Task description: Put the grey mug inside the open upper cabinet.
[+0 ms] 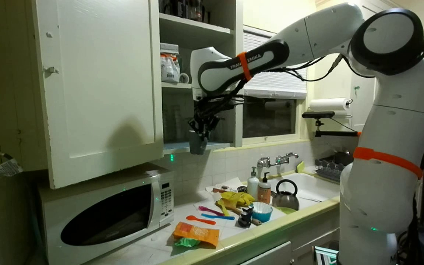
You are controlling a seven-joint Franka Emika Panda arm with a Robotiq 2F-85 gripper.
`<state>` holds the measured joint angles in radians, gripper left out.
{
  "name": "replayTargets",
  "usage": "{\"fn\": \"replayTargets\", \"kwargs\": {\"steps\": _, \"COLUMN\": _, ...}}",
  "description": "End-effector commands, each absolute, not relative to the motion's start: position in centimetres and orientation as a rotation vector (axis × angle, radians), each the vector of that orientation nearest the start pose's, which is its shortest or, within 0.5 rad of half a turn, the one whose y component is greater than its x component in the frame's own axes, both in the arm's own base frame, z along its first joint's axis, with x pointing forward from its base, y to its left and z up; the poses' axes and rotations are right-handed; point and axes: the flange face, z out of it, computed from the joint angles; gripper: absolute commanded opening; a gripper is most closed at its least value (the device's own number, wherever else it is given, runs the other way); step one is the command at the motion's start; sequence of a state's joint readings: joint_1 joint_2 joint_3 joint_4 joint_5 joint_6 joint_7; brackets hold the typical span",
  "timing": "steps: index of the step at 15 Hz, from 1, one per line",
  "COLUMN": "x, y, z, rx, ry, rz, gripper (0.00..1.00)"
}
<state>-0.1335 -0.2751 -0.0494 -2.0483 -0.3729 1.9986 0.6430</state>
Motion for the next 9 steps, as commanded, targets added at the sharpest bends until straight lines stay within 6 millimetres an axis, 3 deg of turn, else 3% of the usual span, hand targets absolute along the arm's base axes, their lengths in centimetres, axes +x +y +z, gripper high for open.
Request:
{"fn": "replayTargets", "kwargs": {"steps": 1, "x": 48.3, "y": -11.3, "z": 62.2, "rx": -3.186, "ry": 1.093, "rz": -0.579, "gripper": 0.05}}
{"fn": "replayTargets", "kwargs": {"steps": 5, "x": 48.7, "y": -12.3, "z": 64.7, "rx": -3.291, "ry": 0.986, "rz": -0.665, "gripper": 0.05}}
{"fn": "replayTargets", "kwargs": {"steps": 6, "x": 48.7, "y": -11.7, "z": 63.3, "rx": -3.246, "ry": 1.010, "rz": -0.650, "gripper": 0.19}}
{"fn": "replayTargets", "kwargs": {"steps": 8, "x": 48.7, "y": -12.1, "z": 64.0, "rx": -3.256, "ry": 1.001, "rz": -0.671, "gripper": 0.19}}
{"fn": "replayTargets", "kwargs": {"steps": 9, "x": 48.7, "y": -12.2, "z": 64.0, "rx": -3.260, "ry": 0.998, "rz": -0.670, "gripper": 0.05}}
